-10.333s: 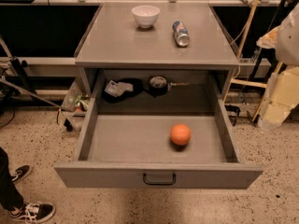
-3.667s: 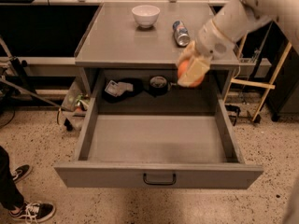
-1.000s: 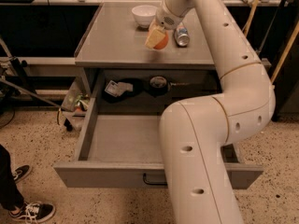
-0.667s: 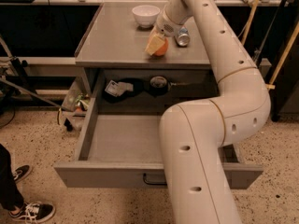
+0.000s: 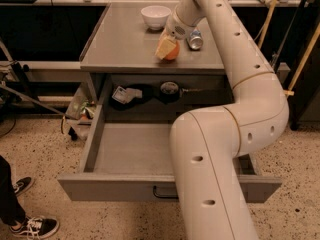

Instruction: Pick orange from top drawer and place on counter

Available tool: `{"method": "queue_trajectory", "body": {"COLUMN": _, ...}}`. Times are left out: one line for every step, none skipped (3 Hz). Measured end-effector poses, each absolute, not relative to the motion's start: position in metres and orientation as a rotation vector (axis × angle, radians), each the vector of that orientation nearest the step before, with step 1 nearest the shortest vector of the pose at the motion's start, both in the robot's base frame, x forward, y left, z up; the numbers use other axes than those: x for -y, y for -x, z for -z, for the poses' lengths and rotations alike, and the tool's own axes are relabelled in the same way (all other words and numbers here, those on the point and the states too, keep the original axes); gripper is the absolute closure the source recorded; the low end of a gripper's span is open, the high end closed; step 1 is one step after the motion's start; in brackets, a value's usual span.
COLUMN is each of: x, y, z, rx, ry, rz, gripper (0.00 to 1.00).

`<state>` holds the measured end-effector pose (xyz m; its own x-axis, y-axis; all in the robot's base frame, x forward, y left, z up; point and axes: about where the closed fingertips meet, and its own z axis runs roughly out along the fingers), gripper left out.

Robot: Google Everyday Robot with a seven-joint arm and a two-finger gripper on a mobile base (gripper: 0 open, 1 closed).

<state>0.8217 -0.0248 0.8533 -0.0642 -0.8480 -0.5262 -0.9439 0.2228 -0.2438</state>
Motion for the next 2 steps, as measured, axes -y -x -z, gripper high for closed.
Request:
{"method": "queue_trajectory", "body": {"x": 0.0248, "y": -0.8217, "z": -0.8532, "rx": -1.931, "ry": 1.646, "rz": -0.218, "gripper": 0.35}}
{"method": "queue_trajectory", "body": {"x": 0.0248, "y": -0.8217, "z": -0.8532, "rx": -1.931, "ry": 1.646, "rz": -0.218, "gripper": 0.12}}
